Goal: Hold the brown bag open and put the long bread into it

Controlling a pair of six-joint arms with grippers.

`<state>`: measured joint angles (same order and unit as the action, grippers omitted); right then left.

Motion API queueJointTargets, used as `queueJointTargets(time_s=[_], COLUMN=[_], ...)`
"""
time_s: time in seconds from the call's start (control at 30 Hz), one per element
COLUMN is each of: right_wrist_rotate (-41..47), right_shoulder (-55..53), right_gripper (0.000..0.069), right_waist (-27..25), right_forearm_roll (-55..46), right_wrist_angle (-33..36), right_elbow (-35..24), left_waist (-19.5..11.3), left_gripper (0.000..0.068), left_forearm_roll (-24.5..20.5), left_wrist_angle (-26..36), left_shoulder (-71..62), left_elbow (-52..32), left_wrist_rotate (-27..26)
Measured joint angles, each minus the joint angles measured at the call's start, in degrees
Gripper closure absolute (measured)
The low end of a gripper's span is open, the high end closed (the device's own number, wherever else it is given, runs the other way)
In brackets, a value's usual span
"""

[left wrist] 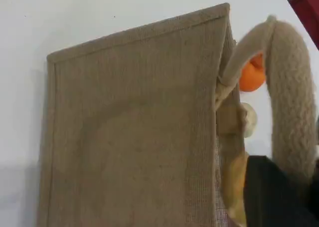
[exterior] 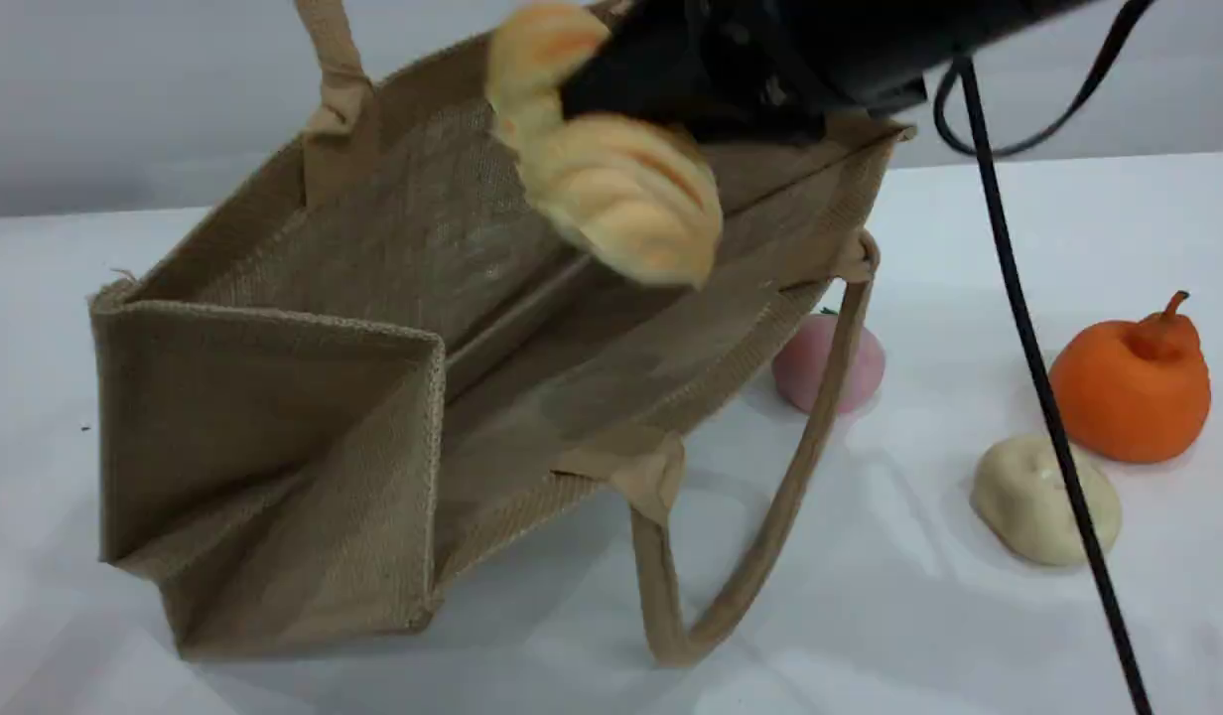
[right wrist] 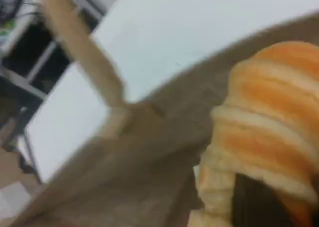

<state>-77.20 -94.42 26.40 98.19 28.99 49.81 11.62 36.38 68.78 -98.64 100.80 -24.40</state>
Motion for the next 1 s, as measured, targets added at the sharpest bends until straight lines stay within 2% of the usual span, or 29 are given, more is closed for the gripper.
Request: queueJointTargets(time_s=[0.23,0.33,0.63,0.87,0.93,1.0], right_wrist_rotate=[-1.79,-0.61,5.07,3.62,2.44,1.43], right_shoulder=[-6.65,-9.51,-17.57,-19.4,-19.4,-19.36], right_gripper=[0.0577,0.0582,0.0582,0.0583,0.0561,0.0501], right_waist=[0.0,0.0,0.0,-0.04,-0.04,-0.04], right_forearm_roll=[1.78,1.78,1.82,1.87,1.76,1.76], right_wrist_angle=[0.74,1.27,-4.75,-4.46,-4.46,-2.68], right_elbow=[0.82,3.51,12.1,13.84,13.96,14.07], left_waist=[0.21,0.66,1.16,1.16,1.16,1.16], left_gripper=[0.0596,0.0596,0.0596,0.0596,0.0596,0.0597], left_forearm_roll=[0.1,0.1,0.05,0.05,0.05,0.05], left_wrist_angle=[0.16,0.23,0.26,0.21,0.21,0.21], left_shoulder=[0.0,0.0,0.0,0.0,0.0,0.0], left_elbow=[0.0,0.0,0.0,0.0,0.0,0.0], left_wrist_rotate=[0.0,0.0,0.0,0.0,0.0,0.0])
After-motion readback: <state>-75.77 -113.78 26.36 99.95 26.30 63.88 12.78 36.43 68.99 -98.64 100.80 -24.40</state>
